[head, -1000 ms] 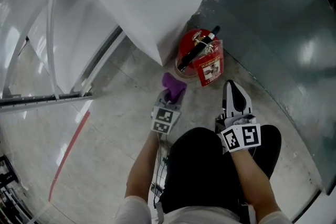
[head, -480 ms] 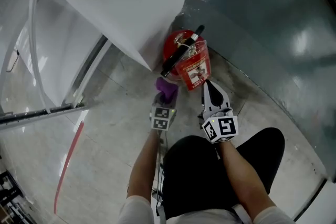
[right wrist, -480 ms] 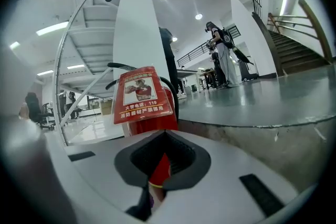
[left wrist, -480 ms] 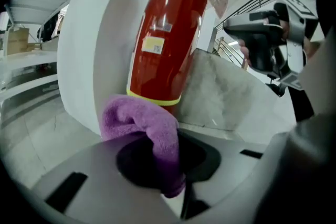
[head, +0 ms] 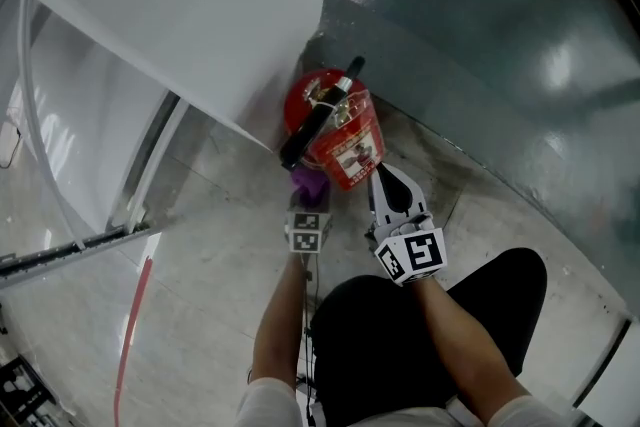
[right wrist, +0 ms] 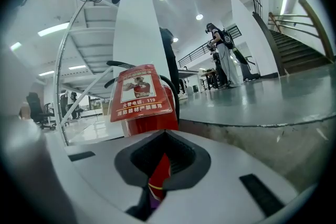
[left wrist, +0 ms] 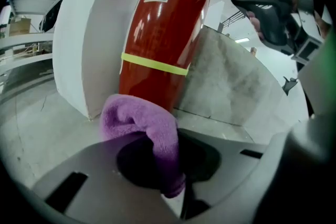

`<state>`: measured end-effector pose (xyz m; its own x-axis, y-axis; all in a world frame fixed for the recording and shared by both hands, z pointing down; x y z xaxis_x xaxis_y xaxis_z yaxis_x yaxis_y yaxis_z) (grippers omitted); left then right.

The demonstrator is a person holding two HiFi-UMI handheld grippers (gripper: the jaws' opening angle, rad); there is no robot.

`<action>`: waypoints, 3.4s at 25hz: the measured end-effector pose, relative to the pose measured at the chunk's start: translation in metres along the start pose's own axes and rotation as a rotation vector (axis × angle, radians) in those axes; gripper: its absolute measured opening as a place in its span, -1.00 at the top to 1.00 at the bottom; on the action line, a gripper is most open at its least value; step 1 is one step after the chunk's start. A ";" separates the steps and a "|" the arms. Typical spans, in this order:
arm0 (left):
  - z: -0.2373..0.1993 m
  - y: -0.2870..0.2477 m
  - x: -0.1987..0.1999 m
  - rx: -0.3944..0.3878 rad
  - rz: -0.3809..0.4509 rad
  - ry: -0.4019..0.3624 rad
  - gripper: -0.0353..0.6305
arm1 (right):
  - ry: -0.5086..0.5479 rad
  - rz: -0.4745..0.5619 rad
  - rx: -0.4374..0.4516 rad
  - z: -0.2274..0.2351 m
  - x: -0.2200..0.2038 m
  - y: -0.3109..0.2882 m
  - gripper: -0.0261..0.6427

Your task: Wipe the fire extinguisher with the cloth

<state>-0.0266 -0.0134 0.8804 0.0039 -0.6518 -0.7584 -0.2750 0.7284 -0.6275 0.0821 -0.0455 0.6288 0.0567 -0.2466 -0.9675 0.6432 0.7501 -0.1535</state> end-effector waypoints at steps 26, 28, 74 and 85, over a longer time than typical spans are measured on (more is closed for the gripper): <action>0.022 0.085 0.126 0.006 0.215 -0.181 0.72 | -0.078 -0.032 -0.030 0.014 -0.020 -0.001 0.88; 0.023 0.092 0.134 0.008 0.240 -0.185 0.71 | -0.085 -0.036 -0.039 0.016 -0.023 0.001 0.88; 0.029 0.026 0.024 0.046 0.123 -0.112 0.72 | -0.108 -0.003 -0.123 0.034 -0.019 0.028 0.88; 0.023 -0.020 0.007 0.093 0.021 0.009 0.71 | -0.106 -0.004 -0.191 0.065 -0.019 0.047 0.88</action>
<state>0.0012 -0.0277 0.8834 -0.0102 -0.6376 -0.7703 -0.1847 0.7583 -0.6252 0.1607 -0.0459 0.6528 0.1413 -0.3056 -0.9416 0.4878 0.8492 -0.2024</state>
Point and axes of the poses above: the fingertips, and each gripper's own axes: y backward along the fingers, z to its right, x out of its top, the point moved 4 cm from there along y, backward along the fingers, and after that the axes turned 8 degrees about x, right-handed, at the moved point
